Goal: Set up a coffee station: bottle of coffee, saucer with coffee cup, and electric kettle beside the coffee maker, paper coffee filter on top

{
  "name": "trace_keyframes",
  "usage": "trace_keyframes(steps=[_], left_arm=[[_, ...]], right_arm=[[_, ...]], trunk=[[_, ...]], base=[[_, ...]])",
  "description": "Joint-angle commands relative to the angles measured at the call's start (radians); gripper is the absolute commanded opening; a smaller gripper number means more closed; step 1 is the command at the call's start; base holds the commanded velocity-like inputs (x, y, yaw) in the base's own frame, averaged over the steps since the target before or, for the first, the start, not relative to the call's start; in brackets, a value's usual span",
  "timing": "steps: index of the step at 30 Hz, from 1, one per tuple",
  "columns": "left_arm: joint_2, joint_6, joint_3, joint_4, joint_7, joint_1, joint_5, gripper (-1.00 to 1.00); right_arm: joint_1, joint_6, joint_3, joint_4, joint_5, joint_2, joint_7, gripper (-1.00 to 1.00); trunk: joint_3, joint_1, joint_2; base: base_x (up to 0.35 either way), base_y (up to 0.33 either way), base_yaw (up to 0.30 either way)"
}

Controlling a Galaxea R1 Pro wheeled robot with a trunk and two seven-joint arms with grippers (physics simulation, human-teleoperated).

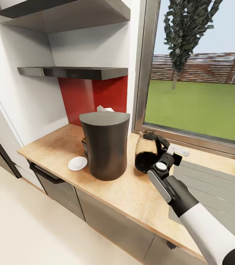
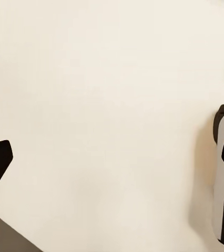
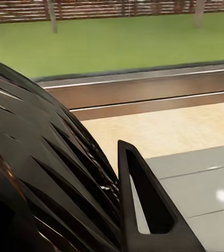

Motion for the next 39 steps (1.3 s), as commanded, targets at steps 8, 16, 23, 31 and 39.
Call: trace_keyframes(steps=[8,16,23,31,39], left_arm=[[-0.002,-0.001,-0.007,0.01,-0.003,0.0,0.011,1.0],[-0.002,-0.001,-0.007,0.012,-0.003,0.0,0.011,1.0],[-0.002,-0.001,-0.006,0.012,-0.003,0.0,0.011,1.0],[-0.002,-0.001,-0.007,0.013,-0.003,0.0,0.011,1.0],[-0.002,-0.001,-0.007,0.013,-0.003,0.0,0.011,1.0]], right_arm=[[-0.002,0.0,0.004,0.023,-0.001,-0.001,-0.004,-1.0],[-0.002,0.001,0.005,0.031,-0.002,0.0,-0.002,-1.0],[-0.002,-0.001,0.048,0.031,-0.001,0.0,-0.004,-1.0],[-0.002,0.0,0.054,0.031,-0.003,0.0,-0.002,-1.0],[-0.002,-0.001,0.054,0.032,-0.004,-0.001,-0.002,-1.0]], trunk=[[-0.002,0.001,-0.002],[-0.002,0.001,-0.002],[-0.002,0.001,-0.002],[-0.002,0.001,-0.002],[-0.002,0.001,-0.002]], base=[[0.034,0.0,0.0],[0.155,0.0,0.0],[0.02,0.031,0.0],[0.044,0.098,0.0],[0.002,0.004,0.0]])
